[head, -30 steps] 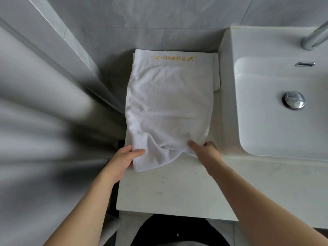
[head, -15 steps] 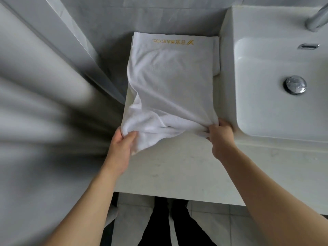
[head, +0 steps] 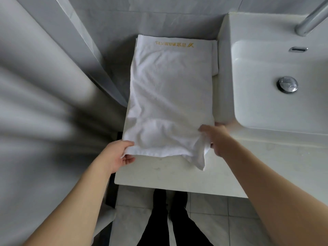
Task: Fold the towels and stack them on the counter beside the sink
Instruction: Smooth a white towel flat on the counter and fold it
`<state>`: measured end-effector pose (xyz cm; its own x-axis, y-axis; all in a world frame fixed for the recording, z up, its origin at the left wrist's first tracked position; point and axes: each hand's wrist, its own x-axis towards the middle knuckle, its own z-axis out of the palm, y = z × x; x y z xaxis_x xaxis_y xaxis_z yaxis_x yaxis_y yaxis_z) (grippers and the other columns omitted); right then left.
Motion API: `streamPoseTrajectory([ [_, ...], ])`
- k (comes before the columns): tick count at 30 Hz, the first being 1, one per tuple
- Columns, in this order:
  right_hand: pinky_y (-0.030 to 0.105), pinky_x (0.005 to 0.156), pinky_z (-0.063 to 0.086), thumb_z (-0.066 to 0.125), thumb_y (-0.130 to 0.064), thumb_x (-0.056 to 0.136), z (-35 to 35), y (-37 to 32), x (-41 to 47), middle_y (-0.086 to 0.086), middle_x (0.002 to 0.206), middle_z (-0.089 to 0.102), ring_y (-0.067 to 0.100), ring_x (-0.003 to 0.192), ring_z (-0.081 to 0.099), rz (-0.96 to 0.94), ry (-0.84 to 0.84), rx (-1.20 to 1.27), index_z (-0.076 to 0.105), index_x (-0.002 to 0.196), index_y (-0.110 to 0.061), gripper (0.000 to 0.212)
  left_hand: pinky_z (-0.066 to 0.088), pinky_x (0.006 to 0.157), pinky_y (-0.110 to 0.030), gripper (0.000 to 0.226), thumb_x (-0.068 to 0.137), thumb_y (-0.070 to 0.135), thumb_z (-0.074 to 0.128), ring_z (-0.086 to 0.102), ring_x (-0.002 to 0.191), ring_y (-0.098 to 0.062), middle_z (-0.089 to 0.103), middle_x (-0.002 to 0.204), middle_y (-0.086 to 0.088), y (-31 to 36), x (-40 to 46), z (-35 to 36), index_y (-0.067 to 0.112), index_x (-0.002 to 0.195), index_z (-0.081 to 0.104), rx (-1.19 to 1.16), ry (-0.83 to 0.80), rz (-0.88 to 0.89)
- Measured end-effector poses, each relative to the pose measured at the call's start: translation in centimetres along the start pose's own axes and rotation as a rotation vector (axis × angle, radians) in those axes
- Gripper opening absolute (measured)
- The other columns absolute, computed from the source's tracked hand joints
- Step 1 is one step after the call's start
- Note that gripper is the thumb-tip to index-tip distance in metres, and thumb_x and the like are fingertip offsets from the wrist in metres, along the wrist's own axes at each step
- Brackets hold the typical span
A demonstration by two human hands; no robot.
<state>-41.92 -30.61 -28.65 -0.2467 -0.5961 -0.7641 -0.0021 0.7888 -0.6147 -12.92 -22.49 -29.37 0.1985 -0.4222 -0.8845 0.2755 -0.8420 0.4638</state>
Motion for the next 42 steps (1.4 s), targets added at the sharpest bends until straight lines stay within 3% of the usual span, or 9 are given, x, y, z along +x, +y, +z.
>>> streamPoseTrajectory([
  [3,0.027,0.057,0.049,0.067,0.008,0.069,-0.7,3.6,-0.5,0.017,0.093,0.066,0.028,0.075,0.063,0.006,-0.096,-0.25,0.063,0.106,0.003,0.038,0.058,0.083,-0.045,0.013,0.097,0.015,0.057,0.068,0.093,-0.03,0.07,0.104,-0.011,-1.2,0.6,0.6,0.011,0.108,0.064,0.133,0.111,0.108],
  [9,0.024,0.053,0.033,0.041,0.006,0.084,-2.9,5.8,-1.1,0.011,0.072,0.049,0.023,0.064,0.046,0.046,0.155,-0.272,0.055,0.081,-0.003,0.017,0.038,0.068,-0.037,0.017,0.088,0.022,0.052,0.048,0.076,-0.023,0.054,0.085,-0.008,-2.8,0.7,0.1,0.007,0.09,0.06,0.332,0.298,0.244],
  [13,0.041,0.057,0.058,0.04,0.003,0.087,-3.9,5.6,-1.2,0.019,0.088,0.06,0.034,0.066,0.062,0.141,0.18,-0.214,0.057,0.095,0.005,0.019,0.04,0.064,-0.035,0.021,0.088,0.016,0.05,0.052,0.073,-0.026,0.059,0.091,-0.012,-3.7,0.2,0.5,-0.001,0.098,0.055,0.556,0.384,0.26],
  [17,0.042,0.101,0.038,0.044,0.005,0.076,-3.5,7.0,-2.9,0.017,0.127,0.043,0.039,0.115,0.045,-0.317,0.283,-0.844,0.04,0.136,-0.005,0.061,0.041,0.096,-0.05,0.047,0.086,0.018,0.062,0.045,0.12,-0.038,0.045,0.134,-0.015,-4.1,-0.1,2.8,0.01,0.13,0.048,1.011,0.633,0.63],
  [21,0.045,0.113,0.028,0.05,-0.008,0.082,0.5,6.2,-1.1,0.015,0.144,0.04,0.036,0.133,0.038,-0.92,0.15,-1.115,0.042,0.142,-0.008,0.06,0.011,0.121,-0.06,0.06,0.099,0.038,0.045,0.016,0.148,-0.034,0.016,0.159,-0.012,-1.9,2.7,6.9,0.02,0.152,0.024,1.404,0.401,0.933],
  [27,0.044,0.12,-0.009,0.017,-0.056,0.098,2.7,5.0,6.2,0.0,0.165,-0.006,0.024,0.151,-0.008,-0.833,0.107,-1.356,0.002,0.157,-0.028,0.067,-0.01,0.116,-0.066,0.063,0.1,0.058,0.008,-0.02,0.152,-0.024,-0.019,0.166,0.004,-0.3,8.1,8.8,0.039,0.157,-0.011,1.559,0.339,0.9],
  [34,0.051,0.119,-0.01,0.011,-0.067,0.091,2.5,5.0,6.5,0.004,0.164,-0.013,0.032,0.15,-0.013,-0.861,0.178,-1.31,0.001,0.155,-0.037,0.071,-0.009,0.116,-0.068,0.067,0.098,0.061,0.009,-0.024,0.151,-0.029,-0.023,0.165,0.003,0.1,8.1,8.7,0.039,0.155,-0.018,1.455,0.451,0.809],
  [37,0.051,0.12,-0.004,0.013,-0.063,0.094,2.4,5.4,7.0,0.007,0.165,-0.003,0.034,0.15,-0.005,-0.927,0.195,-1.341,0.01,0.157,-0.034,0.069,-0.01,0.115,-0.07,0.065,0.1,0.06,0.012,-0.024,0.151,-0.028,-0.022,0.166,0.004,3.0,9.0,10.0,0.04,0.156,-0.014,1.504,0.387,0.95],
  [42,0.047,0.122,0.005,0.02,-0.061,0.095,0.7,5.8,8.1,0.011,0.164,0.01,0.034,0.15,0.008,-0.942,0.205,-1.354,0.017,0.157,-0.027,0.07,-0.009,0.121,-0.058,0.069,0.098,0.063,0.006,-0.021,0.152,-0.026,-0.02,0.166,0.0,4.9,11.4,7.9,0.034,0.157,-0.014,1.542,0.419,0.843],
])
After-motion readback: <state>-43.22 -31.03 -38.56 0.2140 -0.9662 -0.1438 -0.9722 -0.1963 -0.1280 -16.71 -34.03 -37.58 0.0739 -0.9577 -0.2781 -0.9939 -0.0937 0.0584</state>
